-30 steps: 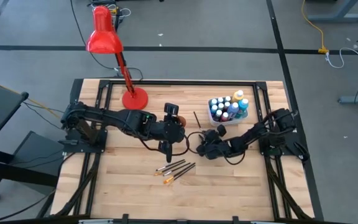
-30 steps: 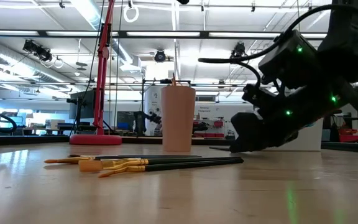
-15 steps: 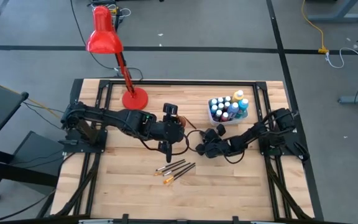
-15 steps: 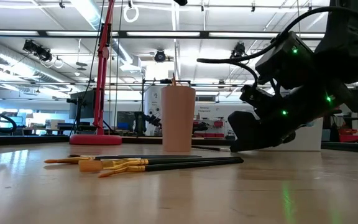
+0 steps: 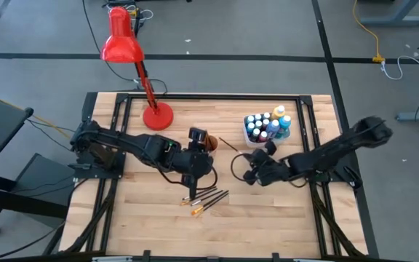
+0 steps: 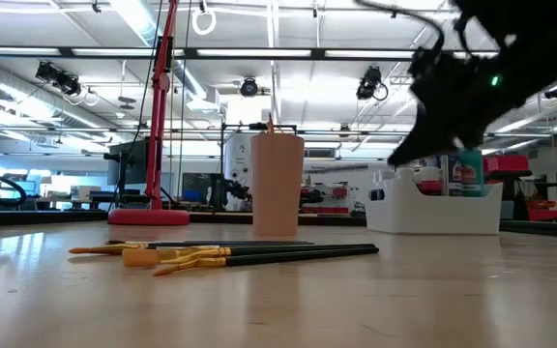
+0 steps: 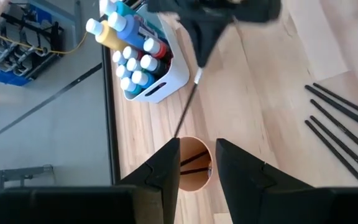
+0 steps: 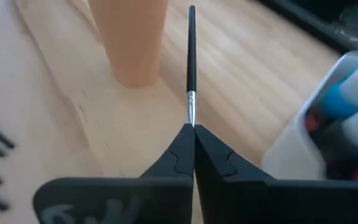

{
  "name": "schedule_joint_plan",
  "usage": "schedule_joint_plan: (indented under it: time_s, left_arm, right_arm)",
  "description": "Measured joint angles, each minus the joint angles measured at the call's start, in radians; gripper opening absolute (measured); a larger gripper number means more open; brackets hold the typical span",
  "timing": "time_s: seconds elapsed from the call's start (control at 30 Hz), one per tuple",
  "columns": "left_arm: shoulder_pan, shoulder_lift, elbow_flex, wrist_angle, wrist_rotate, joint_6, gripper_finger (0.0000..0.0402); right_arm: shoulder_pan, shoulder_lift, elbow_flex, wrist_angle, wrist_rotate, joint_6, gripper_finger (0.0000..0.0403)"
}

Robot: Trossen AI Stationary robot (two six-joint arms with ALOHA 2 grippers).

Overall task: Pick & Place Paint Supplies
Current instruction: Put the white paint brush into the orange cup

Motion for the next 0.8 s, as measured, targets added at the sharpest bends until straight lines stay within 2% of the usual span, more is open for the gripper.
schedule_joint_plan:
  time_s: [0.17,0.3,0.43,0.53,0.67,0.8]
  left_arm:
    - [-0.038,0.000,0.000,-0.028,-0.059,0.001,0.0112]
    - [-0.056,0.000,0.000,-0.070,-0.106,-0.004,0.0112]
    - [-0.064,0.000,0.000,-0.128,-0.158,-0.044,0.0112]
    - [-0.064,0.000,0.000,-0.180,-0.164,-0.085,0.0112]
    - [-0.064,0.000,0.000,-0.220,-0.167,-0.136,0.0112]
    - [-0.064,0.000,0.000,-0.227,-0.171,-0.162,0.0112]
  right_arm:
    - [0.028,-0.157,0.146,-0.371,0.011,-0.020,0.0001]
    - [0.031,-0.168,0.341,-0.651,-0.016,-0.108,0.0000]
    - [0.026,-0.120,0.523,-0.783,-0.103,-0.328,0.0000]
    - [0.006,-0.070,0.635,-0.817,-0.164,-0.454,0.0000]
    - [-0.033,0.039,0.731,-0.841,-0.293,-0.554,0.0000]
    - [-0.069,0.154,0.818,-0.964,-0.298,-0.591,0.0000]
